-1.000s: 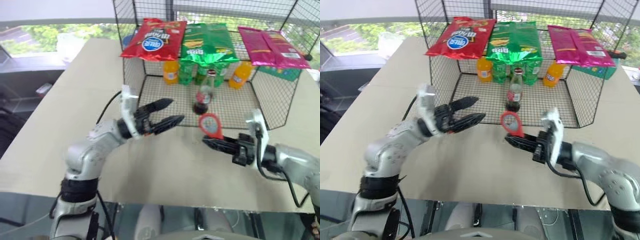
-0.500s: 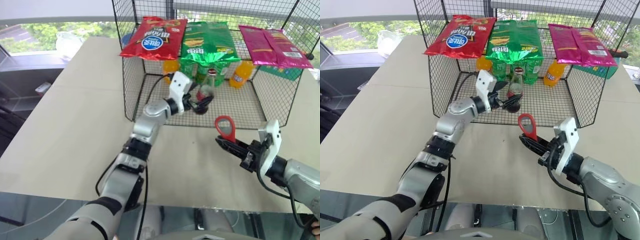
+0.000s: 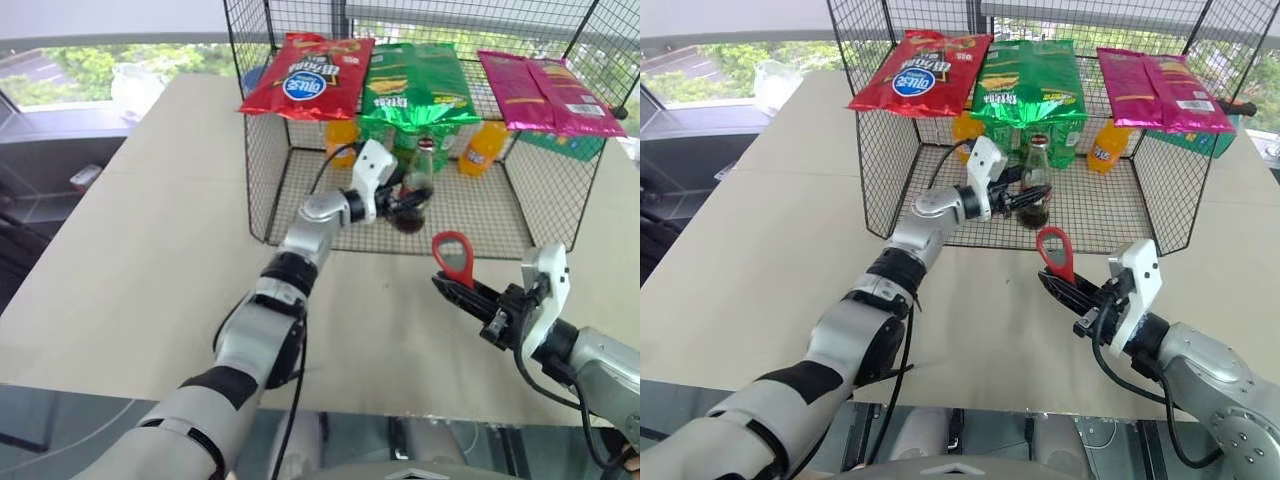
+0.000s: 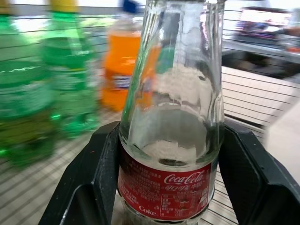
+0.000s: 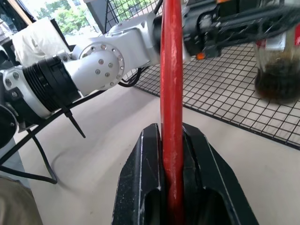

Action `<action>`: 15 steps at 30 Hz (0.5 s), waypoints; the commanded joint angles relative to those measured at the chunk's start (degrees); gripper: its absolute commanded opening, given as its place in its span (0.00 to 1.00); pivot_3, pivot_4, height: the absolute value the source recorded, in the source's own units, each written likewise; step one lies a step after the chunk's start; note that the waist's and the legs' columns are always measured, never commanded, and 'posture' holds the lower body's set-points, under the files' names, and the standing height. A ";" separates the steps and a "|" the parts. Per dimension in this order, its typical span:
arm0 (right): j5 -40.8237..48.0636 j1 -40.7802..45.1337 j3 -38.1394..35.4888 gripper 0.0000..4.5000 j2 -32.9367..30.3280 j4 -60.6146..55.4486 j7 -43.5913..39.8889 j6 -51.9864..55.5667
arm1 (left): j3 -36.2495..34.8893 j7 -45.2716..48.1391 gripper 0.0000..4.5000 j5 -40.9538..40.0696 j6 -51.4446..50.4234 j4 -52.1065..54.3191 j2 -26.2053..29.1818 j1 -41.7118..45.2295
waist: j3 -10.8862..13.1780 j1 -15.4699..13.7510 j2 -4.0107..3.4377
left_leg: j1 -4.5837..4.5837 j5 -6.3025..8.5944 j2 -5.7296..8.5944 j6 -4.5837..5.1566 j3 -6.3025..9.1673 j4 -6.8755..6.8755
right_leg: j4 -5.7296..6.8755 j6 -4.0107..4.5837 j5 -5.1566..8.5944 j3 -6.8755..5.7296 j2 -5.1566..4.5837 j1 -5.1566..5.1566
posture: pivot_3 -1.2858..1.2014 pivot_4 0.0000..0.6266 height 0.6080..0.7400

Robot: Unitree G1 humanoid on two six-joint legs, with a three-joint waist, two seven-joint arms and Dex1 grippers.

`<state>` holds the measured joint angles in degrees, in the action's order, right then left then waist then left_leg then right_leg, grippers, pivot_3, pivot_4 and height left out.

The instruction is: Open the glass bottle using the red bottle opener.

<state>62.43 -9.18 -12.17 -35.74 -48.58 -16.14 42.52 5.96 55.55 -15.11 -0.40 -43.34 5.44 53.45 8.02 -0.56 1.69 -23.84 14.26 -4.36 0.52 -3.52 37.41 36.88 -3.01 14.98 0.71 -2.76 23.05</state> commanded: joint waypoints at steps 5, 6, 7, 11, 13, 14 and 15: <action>0.23 0.16 -1.96 0.00 -1.94 -1.87 0.10 -1.65 | -1.05 10.55 0.54 -12.80 -20.19 40.96 15.54 -15.83 | 0.06 1.05 -0.15 | 0.03 -0.06 -0.06 -0.11 0.04 -0.05 | 0.18 0.01 0.01 0.10 0.04 0.10 | 0.52 0.24 1.00; 0.01 0.38 -1.89 0.00 -2.19 -1.67 0.00 -1.67 | -1.36 10.41 0.54 -13.53 -21.83 44.27 17.30 -18.08 | 0.06 0.56 -0.15 | 0.03 -0.05 -0.05 -0.08 0.03 0.01 | 0.19 0.01 0.00 0.10 0.02 0.08 | 0.52 0.24 1.00; -0.30 0.77 -1.74 0.00 -2.41 -1.43 -0.11 -1.68 | -1.75 10.16 0.54 -13.64 -22.65 47.17 18.95 -20.48 | 0.06 0.41 -0.15 | 0.03 -0.02 -0.03 -0.04 0.07 0.08 | 0.21 0.00 0.00 0.04 0.00 0.04 | 0.52 0.24 1.00; -0.96 3.42 -0.27 0.00 -2.81 -0.31 0.11 -1.06 | -1.90 8.93 0.54 -12.34 -22.36 52.97 22.79 -28.01 | 0.06 0.18 -0.15 | 0.13 -0.01 -0.03 -0.01 0.02 0.14 | 0.23 -0.01 0.00 0.12 -0.01 -0.03 | 0.52 0.24 1.00; -1.29 4.81 0.69 0.00 -2.83 0.11 0.23 -0.67 | -1.70 8.21 0.54 -11.74 -21.66 53.50 23.31 -30.17 | 0.06 -0.23 -0.14 | 0.13 -0.01 -0.03 -0.01 0.07 0.15 | 0.31 0.00 0.00 0.05 0.01 -0.01 | 0.52 0.24 1.00; -1.42 5.32 1.01 0.00 -2.84 0.33 0.23 -0.54 | -1.68 7.79 0.54 -11.63 -21.51 53.38 23.24 -30.61 | 0.06 -0.36 -0.14 | 0.12 -0.01 -0.03 -0.01 0.11 0.17 | 0.34 0.01 0.01 0.00 0.01 -0.01 | 0.52 0.24 1.00; -1.64 6.07 1.44 0.00 -2.91 0.59 0.26 -0.34 | -1.55 7.38 0.76 -11.32 -21.03 53.01 23.08 -30.96 | 0.06 -0.37 -0.14 | 0.13 -0.01 -0.03 -0.01 0.12 0.20 | 0.39 0.01 0.01 0.00 0.00 -0.02 | 0.52 0.24 1.00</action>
<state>60.97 -3.76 -10.82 -38.03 -47.31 -15.83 42.35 4.95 63.68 -26.74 -22.83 7.61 28.40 22.55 8.08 -0.93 1.54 -23.72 14.26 -4.38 0.52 -3.41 37.63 37.29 -3.00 14.99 0.72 -2.76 23.03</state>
